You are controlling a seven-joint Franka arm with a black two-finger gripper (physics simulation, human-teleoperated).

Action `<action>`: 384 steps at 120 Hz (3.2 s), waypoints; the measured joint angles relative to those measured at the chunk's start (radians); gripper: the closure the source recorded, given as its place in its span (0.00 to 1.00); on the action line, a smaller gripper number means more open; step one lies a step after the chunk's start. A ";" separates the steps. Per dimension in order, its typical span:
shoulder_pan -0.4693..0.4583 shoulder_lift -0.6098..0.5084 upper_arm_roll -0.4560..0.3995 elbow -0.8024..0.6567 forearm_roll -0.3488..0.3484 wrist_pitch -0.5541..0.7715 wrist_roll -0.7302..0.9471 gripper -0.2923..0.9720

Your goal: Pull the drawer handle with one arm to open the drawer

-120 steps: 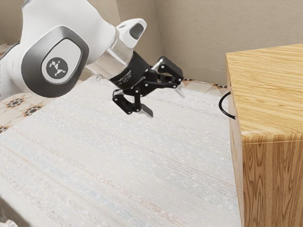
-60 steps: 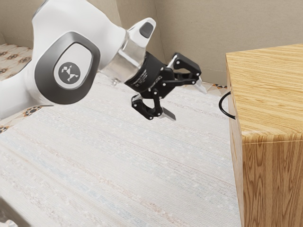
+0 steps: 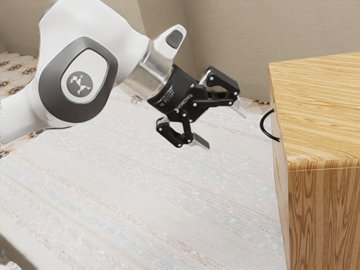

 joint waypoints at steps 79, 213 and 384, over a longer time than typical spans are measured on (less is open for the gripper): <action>-0.025 0.053 -0.018 0.013 0.000 0.051 0.043 0.23; -0.026 0.098 -0.020 0.026 0.008 0.055 0.062 0.23; -0.040 0.121 0.061 0.031 0.003 0.019 0.078 0.23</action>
